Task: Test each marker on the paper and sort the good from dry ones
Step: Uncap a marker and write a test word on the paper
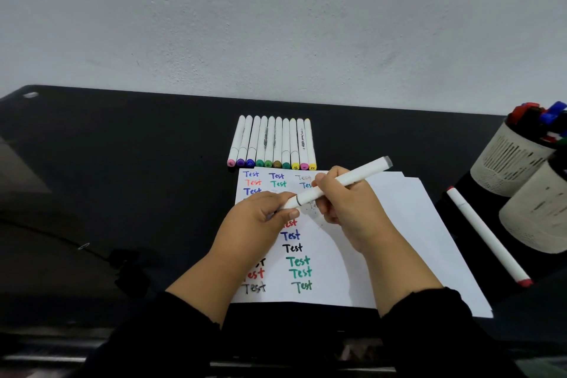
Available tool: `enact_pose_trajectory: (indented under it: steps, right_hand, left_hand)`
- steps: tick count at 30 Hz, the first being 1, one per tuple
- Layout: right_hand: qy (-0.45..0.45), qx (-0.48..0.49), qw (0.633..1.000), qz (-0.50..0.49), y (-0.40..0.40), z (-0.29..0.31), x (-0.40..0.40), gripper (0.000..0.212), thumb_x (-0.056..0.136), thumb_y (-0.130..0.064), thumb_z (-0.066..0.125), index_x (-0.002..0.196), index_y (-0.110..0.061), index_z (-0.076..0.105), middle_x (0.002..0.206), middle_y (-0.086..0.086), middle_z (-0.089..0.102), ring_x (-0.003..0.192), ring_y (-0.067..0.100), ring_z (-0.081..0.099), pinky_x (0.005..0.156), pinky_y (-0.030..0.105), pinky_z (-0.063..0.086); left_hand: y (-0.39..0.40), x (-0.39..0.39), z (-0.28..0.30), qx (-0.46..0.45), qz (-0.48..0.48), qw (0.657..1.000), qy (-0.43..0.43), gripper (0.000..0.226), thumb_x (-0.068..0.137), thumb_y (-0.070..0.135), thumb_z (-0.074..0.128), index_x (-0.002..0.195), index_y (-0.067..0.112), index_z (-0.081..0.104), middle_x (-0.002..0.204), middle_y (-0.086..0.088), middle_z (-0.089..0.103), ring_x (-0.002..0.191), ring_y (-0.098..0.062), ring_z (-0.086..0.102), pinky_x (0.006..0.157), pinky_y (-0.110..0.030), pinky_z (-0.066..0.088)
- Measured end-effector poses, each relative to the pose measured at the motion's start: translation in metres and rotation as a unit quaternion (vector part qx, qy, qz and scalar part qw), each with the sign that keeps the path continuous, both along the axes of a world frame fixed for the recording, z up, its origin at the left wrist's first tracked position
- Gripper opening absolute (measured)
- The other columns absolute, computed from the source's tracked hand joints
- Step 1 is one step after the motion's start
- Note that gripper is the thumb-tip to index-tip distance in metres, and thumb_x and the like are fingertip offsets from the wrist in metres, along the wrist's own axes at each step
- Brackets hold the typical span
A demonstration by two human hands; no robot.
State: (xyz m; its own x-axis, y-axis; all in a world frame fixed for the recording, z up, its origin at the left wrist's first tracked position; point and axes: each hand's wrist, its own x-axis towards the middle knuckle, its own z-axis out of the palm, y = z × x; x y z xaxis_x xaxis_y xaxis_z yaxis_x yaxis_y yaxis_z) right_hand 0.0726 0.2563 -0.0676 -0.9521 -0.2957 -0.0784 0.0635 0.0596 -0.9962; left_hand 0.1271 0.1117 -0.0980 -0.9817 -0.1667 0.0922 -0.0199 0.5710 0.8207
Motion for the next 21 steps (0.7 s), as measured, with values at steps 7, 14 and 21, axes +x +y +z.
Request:
enact_pose_trajectory:
  steps: [7,14,21]
  right_hand:
    - [-0.034,-0.019,0.999,-0.021,-0.009,-0.005,0.002,0.02,0.095,-0.014,0.048,0.075,-0.01,0.05,0.047,-0.003,0.043,0.042,0.005,0.038,0.043,0.018,0.034]
    - [-0.043,-0.016,0.998,-0.035,-0.015,-0.008,0.003,0.018,0.094,-0.014,0.05,0.077,-0.01,0.051,0.045,-0.006,0.043,0.041,0.006,0.037,0.042,0.018,0.033]
    - [-0.091,-0.083,0.986,-0.108,-0.006,-0.001,-0.002,0.032,0.086,-0.031,0.067,0.103,-0.01,0.051,0.059,0.003,0.057,0.048,0.008,0.041,0.048,0.022,0.035]
  left_hand:
    - [0.0,0.0,0.0,-0.026,0.016,1.0,0.007,0.036,0.09,0.03,0.057,0.126,0.023,0.059,0.094,0.018,0.056,0.092,0.0,0.05,0.075,-0.002,0.032]
    - [0.0,-0.002,0.002,-0.037,0.034,0.998,-0.03,0.03,0.091,0.032,0.056,0.12,0.028,0.062,0.086,0.014,0.057,0.082,-0.001,0.051,0.069,-0.01,0.038]
    - [-0.003,0.001,0.008,-0.029,0.051,0.996,-0.061,0.027,0.092,0.035,0.055,0.118,0.036,0.061,0.086,0.005,0.063,0.072,-0.01,0.057,0.065,-0.028,0.048]
